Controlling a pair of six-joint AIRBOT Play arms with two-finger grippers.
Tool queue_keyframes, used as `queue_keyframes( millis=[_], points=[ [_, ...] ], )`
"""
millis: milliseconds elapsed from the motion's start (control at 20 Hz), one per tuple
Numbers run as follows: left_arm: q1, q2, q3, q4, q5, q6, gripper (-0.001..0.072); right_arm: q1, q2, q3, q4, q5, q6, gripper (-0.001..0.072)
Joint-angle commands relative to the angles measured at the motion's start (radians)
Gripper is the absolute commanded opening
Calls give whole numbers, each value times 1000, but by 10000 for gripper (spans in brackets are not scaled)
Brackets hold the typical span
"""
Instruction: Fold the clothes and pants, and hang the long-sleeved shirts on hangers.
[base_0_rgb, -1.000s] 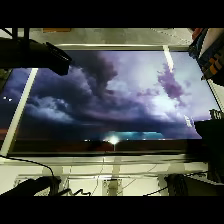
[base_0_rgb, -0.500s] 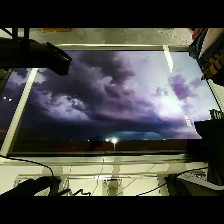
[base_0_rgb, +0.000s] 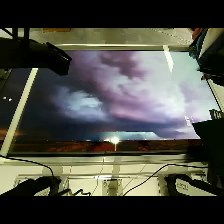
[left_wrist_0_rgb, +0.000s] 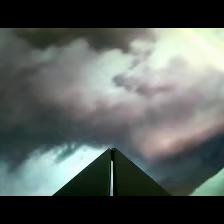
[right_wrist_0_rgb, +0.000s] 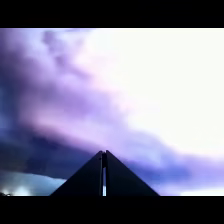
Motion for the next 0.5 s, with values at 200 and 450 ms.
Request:
queue_keyframes(
  millis=[200,450],
  points=[
    [1,-1,0,0,0,0,13,415,-101,0,-151,-214,-65,23],
    [1,-1,0,0,0,0,13,422,-184,0,-151,-139,-64,24]
  ],
)
